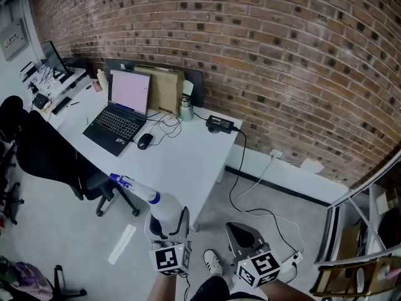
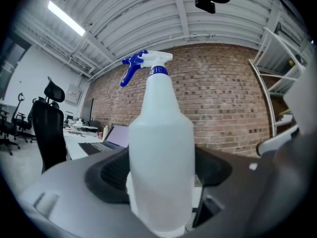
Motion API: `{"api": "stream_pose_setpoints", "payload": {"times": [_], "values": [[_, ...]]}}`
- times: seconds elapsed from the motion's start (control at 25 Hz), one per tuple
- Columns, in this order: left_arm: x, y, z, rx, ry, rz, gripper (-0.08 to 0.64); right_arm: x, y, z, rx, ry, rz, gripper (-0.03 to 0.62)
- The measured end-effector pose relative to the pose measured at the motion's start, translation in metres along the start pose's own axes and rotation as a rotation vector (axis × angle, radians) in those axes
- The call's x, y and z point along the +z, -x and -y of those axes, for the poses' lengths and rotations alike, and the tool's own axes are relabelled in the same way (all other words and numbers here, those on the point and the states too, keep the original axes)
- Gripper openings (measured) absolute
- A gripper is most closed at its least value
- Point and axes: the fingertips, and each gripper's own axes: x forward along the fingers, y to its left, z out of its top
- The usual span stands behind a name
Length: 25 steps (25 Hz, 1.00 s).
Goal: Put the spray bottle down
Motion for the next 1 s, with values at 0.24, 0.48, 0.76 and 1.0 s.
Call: {"api": "stream_pose_setpoints", "payload": {"times": [0.24, 0.48, 0.76, 1.0], "values": [[-0.027, -0.063, -0.021, 0.042, 0.011, -0.006, 0.388, -0.003, -0.058, 0.013, 0.030, -0.002, -0.055, 0.000], [-0.052, -0.095, -0.033, 0.071, 0.000, -0.012, 0.388, -0.016, -0.084, 0.020, 0.039, -0.019, -0.097, 0.000], [-0.077, -0.103, -0.033, 0.092, -0.033, -0.036, 0.388, -0.029, -0.089, 0.026, 0.026, -0.033, -0.128, 0.000], [-0.089, -0.098, -0.027, 0.100, -0.091, -0.016, 0.390, -0.031, -0.086, 0.026, 0.019, -0.037, -0.129, 0.000]]}}
